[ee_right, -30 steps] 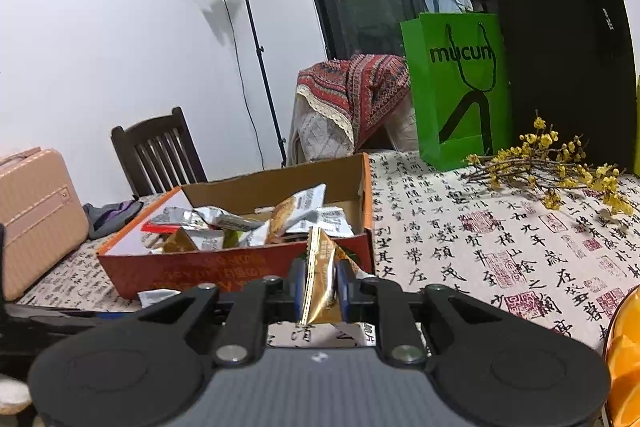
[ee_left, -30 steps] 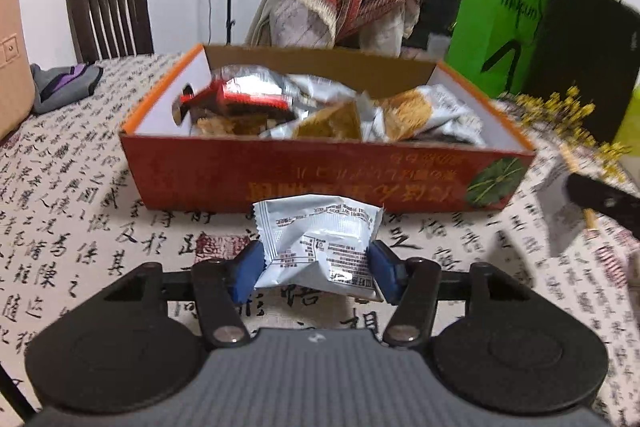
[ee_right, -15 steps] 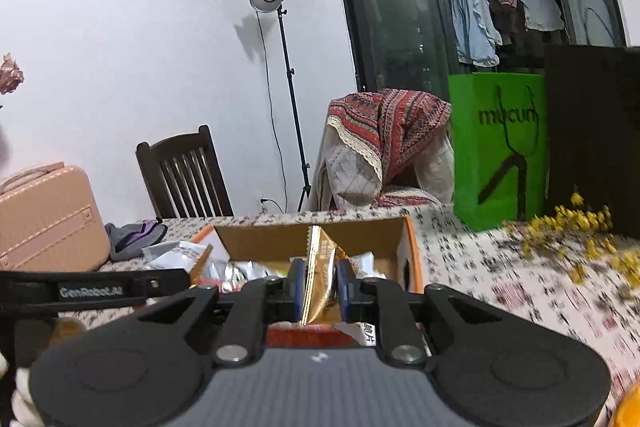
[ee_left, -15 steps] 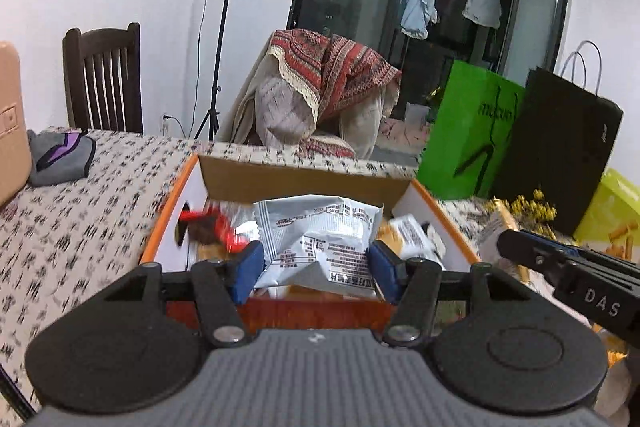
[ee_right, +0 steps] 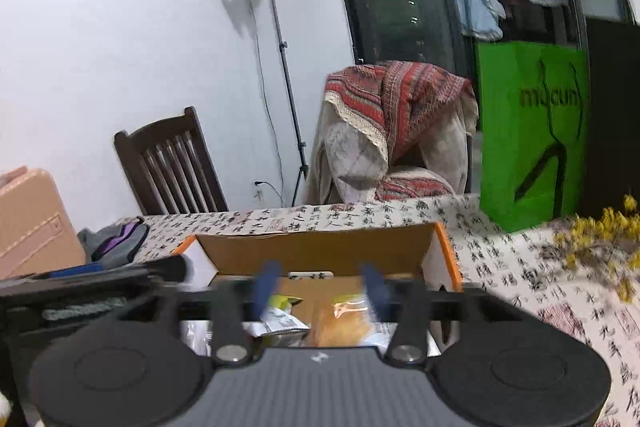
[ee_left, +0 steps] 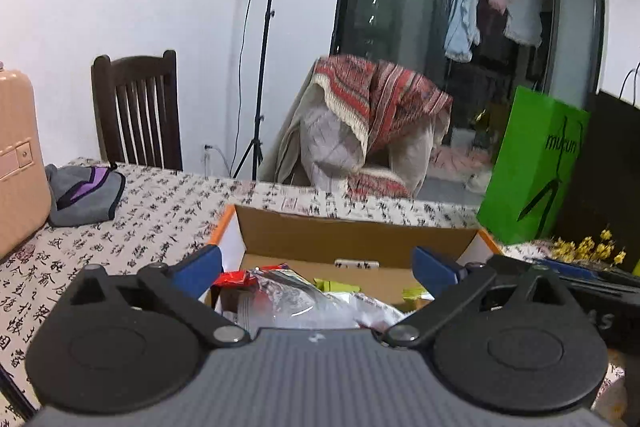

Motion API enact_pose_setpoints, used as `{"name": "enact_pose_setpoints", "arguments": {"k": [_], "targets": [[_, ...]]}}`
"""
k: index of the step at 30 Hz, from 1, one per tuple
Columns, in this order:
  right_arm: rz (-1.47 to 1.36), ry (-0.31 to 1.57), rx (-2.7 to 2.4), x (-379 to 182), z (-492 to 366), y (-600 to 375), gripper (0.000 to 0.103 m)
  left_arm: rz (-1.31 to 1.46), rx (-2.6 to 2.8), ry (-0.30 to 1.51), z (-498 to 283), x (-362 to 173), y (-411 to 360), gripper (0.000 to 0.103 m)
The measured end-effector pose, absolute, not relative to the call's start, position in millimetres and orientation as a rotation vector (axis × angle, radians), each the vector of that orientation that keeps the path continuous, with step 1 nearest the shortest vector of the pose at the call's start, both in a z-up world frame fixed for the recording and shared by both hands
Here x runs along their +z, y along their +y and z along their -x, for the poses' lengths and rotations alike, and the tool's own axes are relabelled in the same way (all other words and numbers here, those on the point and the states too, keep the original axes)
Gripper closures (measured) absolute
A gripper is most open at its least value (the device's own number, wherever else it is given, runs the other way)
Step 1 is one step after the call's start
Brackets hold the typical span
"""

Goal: Organize snacks

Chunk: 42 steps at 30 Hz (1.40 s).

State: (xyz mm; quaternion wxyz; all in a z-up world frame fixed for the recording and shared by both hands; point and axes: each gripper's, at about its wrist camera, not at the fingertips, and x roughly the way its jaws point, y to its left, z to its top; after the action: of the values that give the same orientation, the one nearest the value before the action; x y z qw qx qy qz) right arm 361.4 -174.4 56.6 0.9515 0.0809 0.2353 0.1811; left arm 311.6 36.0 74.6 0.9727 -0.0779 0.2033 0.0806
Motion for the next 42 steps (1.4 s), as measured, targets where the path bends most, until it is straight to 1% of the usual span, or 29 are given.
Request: {"name": "enact_pose_setpoints", "arguments": {"k": [1,2,13,24,30,34,42], "targets": [[-0.181,0.473,0.364,55,-360,-180,0.006,0.164,0.168,0.411,-309,76,40,0.000],[-0.205,0.468,0.364,55,-358,-186,0.000,0.168,0.172,0.409,-307,76,42,0.000],[-0.205,0.465,0.357,57,-320,-205,0.000,0.159,0.156,0.375,-259,85,40,0.000],[-0.105,0.407,0.385,62,-228,-210,0.000,0.137,0.095,0.338,-168,94,30,0.000],[-0.083,0.429,0.435,54,-172,-219,0.000,0.126,0.059,0.346,-109,84,26,0.000],[-0.076,0.445,0.443,45,-136,-228,0.000,0.112,0.044,0.384,-78,72,26,0.000],[-0.081,0.513,0.457,24,-104,-237,0.000,0.087,0.048,0.457,-52,44,23,0.000]]}}
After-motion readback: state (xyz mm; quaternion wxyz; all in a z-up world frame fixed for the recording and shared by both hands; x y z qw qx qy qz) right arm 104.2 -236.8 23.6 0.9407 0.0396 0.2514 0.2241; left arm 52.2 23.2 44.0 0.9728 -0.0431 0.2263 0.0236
